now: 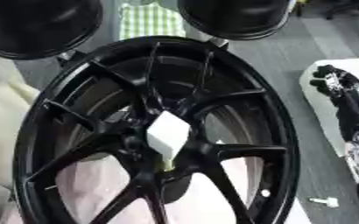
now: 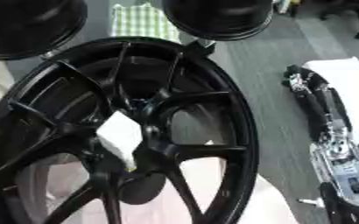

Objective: Pull the pin out of the wheel hub.

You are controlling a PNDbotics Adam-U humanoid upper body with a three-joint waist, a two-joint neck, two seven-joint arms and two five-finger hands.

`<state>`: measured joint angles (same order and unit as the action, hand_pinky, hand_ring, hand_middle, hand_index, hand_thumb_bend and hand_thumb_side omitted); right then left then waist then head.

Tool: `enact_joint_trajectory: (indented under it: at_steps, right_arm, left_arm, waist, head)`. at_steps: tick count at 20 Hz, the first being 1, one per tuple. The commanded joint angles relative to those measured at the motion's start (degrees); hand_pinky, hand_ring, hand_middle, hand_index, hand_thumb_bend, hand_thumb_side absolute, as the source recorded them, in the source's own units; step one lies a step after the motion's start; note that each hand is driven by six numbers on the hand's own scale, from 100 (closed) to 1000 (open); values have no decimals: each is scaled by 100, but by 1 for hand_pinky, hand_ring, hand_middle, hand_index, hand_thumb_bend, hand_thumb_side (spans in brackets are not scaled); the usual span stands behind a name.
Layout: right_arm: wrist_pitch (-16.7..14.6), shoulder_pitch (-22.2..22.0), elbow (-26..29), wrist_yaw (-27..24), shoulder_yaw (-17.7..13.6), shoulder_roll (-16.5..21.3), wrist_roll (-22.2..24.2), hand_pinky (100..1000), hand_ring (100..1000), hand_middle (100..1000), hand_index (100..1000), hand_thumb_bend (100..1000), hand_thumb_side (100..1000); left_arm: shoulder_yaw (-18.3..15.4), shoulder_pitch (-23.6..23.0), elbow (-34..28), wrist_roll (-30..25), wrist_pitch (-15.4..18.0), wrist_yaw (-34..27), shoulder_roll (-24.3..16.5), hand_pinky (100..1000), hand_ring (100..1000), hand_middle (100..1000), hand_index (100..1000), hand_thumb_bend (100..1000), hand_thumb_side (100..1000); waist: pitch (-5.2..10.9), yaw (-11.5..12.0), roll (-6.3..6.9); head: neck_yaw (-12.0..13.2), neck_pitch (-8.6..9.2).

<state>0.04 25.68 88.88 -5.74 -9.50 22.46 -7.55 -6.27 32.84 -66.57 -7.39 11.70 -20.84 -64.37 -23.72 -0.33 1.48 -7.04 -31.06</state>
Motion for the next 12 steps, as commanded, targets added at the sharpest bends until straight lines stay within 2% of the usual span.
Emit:
enact_joint_trajectory:
  at_steps: [1, 3, 6, 12]
  right_arm:
    - [-10, 61, 118, -35, -62, 104, -26, 894, 767, 720, 762, 169, 658]
    - [-13, 50, 121, -39, -74, 104, -37, 894, 767, 720, 762, 168, 658]
    - [-20, 67, 136, -49, -84, 90, -48, 894, 767, 720, 762, 168, 655]
    - [-31, 140, 171, -91, -81, -14, -47, 893, 767, 719, 761, 169, 652]
  left_arm:
    - [-423, 114, -452, 321, 106, -265, -17, 745, 619, 598, 756, 684, 573]
    - [-720, 155, -762, 514, 178, -455, 238, 739, 611, 588, 748, 660, 539]
    - [-1087, -60, -1234, 805, 316, -745, 691, 737, 609, 583, 743, 660, 533]
    - [-1225, -826, -2116, 1348, 638, -1173, 1571, 745, 622, 600, 759, 697, 550]
  waist:
    - [118, 32, -12]
    - [123, 67, -26]
    - [119, 71, -47]
    - [81, 15, -172]
  head:
    - [-77, 36]
    - [-115, 33]
    - [-138, 53]
    - [-46, 80]
